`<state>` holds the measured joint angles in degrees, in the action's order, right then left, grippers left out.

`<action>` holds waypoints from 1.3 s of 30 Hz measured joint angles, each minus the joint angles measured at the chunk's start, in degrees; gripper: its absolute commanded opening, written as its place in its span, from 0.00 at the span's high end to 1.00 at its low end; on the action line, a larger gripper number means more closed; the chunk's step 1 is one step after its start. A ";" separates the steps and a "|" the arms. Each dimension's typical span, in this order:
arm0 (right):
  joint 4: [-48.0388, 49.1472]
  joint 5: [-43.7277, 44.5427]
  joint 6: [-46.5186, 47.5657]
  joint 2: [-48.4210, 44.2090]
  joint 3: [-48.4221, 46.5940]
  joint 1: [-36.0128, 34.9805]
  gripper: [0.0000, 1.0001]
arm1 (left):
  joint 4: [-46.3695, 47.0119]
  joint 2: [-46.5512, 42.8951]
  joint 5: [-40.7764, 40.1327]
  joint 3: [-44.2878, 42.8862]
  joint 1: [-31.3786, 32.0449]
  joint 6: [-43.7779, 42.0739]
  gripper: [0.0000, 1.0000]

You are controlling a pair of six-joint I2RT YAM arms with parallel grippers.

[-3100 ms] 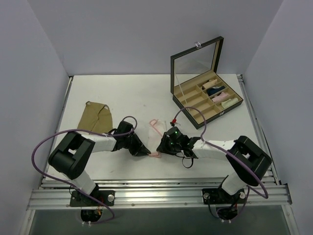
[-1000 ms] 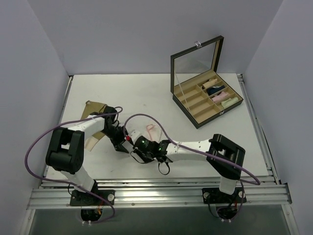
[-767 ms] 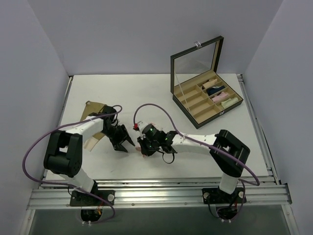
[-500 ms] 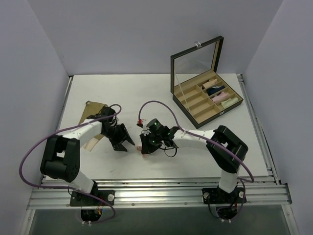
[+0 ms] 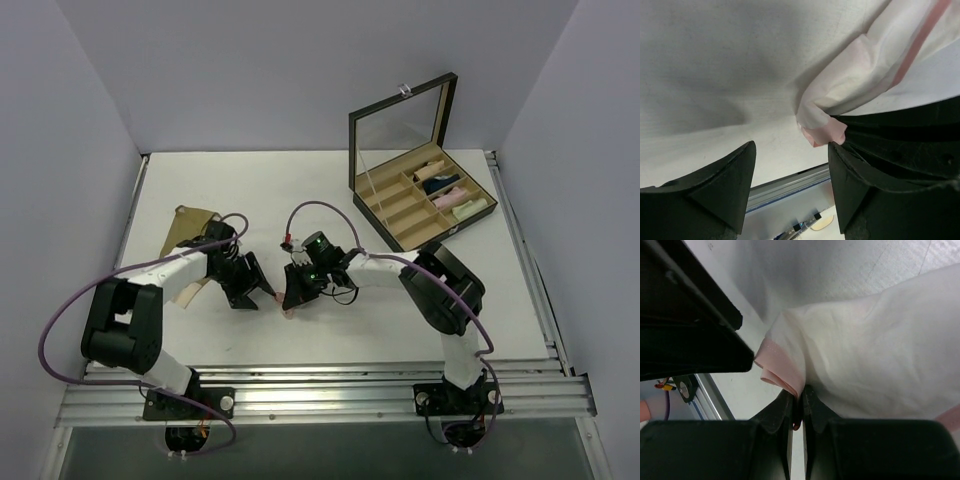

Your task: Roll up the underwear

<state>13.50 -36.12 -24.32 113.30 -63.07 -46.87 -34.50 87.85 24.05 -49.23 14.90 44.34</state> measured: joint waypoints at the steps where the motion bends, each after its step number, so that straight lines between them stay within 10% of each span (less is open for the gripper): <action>1: -0.04 -0.17 0.20 0.00 -0.07 0.07 1.00 | 0.22 0.72 0.07 -0.09 -0.02 0.04 0.32; 24: -1.29 -0.17 2.93 -0.15 -0.20 0.07 1.00 | 6.93 5.01 0.74 -2.21 -0.11 11.47 0.26; 39: -1.86 2.97 2.93 -0.59 -0.59 -0.20 1.00 | 9.62 8.79 3.69 -0.20 0.66 15.04 0.40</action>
<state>11.64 -33.15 -21.39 112.71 -63.66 -47.07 -24.88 96.64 27.75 -49.43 15.55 59.37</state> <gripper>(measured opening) 0.037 0.659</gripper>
